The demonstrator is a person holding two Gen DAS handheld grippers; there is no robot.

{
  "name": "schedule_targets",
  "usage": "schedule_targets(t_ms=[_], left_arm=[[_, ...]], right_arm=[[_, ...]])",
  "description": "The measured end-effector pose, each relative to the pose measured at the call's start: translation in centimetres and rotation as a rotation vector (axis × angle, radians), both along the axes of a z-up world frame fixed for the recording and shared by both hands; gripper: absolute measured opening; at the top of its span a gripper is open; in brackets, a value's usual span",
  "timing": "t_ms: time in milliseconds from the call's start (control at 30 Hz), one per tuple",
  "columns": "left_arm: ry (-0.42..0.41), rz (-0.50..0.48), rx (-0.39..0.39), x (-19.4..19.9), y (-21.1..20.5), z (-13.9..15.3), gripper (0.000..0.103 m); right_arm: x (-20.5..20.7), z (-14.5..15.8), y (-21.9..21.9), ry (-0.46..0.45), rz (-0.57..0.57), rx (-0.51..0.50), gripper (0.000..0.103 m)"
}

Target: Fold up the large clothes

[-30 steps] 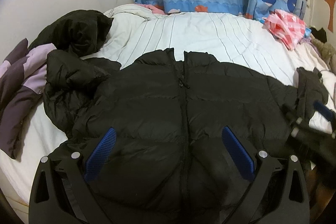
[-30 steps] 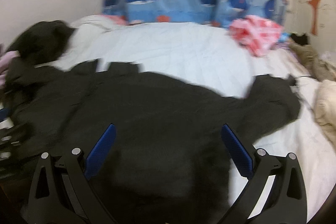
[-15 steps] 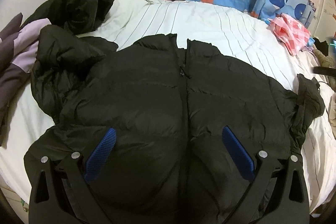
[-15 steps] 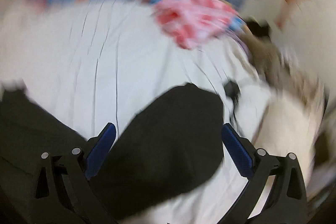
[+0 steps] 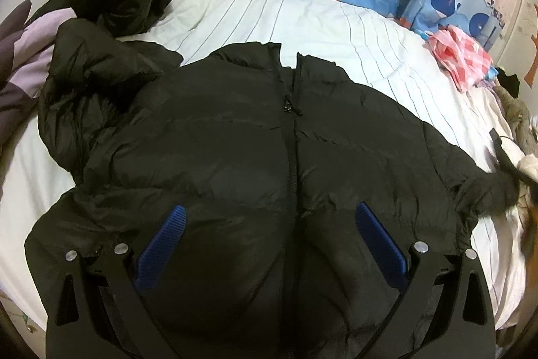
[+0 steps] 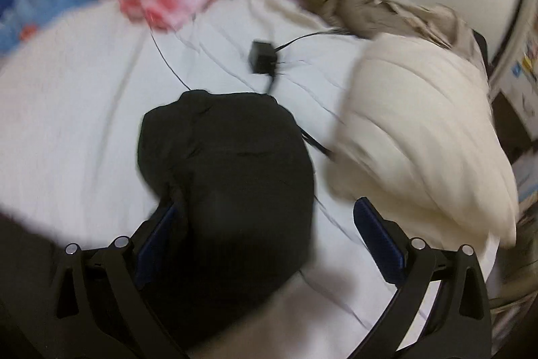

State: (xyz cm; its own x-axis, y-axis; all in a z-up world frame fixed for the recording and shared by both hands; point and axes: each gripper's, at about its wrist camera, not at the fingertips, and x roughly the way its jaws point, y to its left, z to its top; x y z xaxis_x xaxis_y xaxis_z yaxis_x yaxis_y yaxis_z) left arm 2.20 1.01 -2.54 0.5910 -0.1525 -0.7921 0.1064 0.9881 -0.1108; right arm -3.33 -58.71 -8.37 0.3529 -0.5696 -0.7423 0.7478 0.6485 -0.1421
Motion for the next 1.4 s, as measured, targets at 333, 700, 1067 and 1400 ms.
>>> schedule_targets(t_ms=[333,700,1067,1400], left_arm=[[-0.039,-0.004,0.026,-0.7,-0.9,0.8,0.097],[-0.008,-0.012,-0.002,-0.2,-0.4,0.4,0.097],[0.011,-0.01,-0.015,0.1,-0.5,-0.2,0.097],[-0.118,0.098,-0.287,1.2,0.4,2.1,0.097]], right_arm=[[-11.8,6.3,4.7,-0.162,-0.007,0.123,0.097],[-15.8,-0.6,-0.9,-0.438,-0.264,0.643,0.097],[-10.7,-1.0,-1.0,-0.582,-0.002,0.779,0.022],[6.6,26.2,2.5,-0.96,0.572,0.493,0.009]])
